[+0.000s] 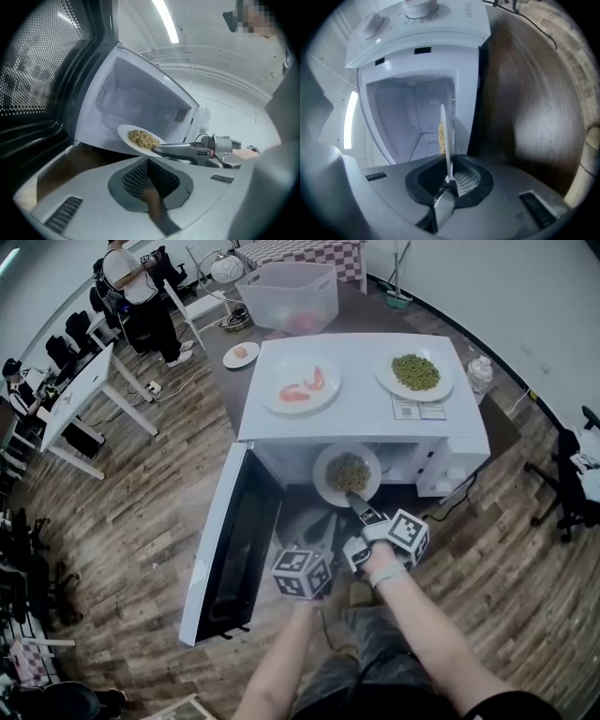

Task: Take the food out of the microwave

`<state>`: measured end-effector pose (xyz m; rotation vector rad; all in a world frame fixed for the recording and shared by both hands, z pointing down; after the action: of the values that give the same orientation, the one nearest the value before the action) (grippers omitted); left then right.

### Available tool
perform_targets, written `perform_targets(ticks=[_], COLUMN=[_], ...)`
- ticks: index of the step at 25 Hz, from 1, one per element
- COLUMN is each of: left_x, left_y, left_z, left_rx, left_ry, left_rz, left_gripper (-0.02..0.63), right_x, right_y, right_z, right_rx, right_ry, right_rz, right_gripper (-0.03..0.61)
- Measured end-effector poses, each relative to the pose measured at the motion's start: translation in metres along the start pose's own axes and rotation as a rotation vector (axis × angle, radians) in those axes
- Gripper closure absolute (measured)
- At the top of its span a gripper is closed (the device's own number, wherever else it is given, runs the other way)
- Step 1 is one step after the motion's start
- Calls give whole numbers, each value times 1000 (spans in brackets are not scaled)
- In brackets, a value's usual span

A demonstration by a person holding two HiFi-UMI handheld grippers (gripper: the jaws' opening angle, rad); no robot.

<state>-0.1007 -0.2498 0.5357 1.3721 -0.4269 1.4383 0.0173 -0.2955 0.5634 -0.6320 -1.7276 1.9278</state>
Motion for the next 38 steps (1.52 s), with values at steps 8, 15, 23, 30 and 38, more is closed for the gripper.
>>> perform_targets(ticks=[8,15,23,30,38], left_x=[-1,-5,-10,-10,-12], left_y=[4,2,-7,-13,-20], left_z=[-12,-24,-34,-45,-59], left_rx=[-54,-73,-74,-69,-55], left_ry=[-29,-55,-64,-76,-90], left_rz=[-1,13,34,40,50], left_gripper=[614,612,614,614,614], right_x=[4,9,14,21,30], right_y=[-2,-1,1,5,11], right_z=[-5,-13,-28,-38,-52], right_rx=[12,12,23,20,10], right_ry=[9,11,7,5,18], right_rz=[-2,3,5,-1,0], right_gripper=[552,552,552,552,552])
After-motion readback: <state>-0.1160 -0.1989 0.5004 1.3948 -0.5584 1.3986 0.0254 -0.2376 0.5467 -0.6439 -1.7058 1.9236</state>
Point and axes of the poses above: the fingertips, and each gripper's own axes: z forward along the fingers, y to its left, x out of its underside, the point moved 7 cm from there along -z, backward along the fingers, and after that the axes turned 1 degree about x, right-handed, at the moved point
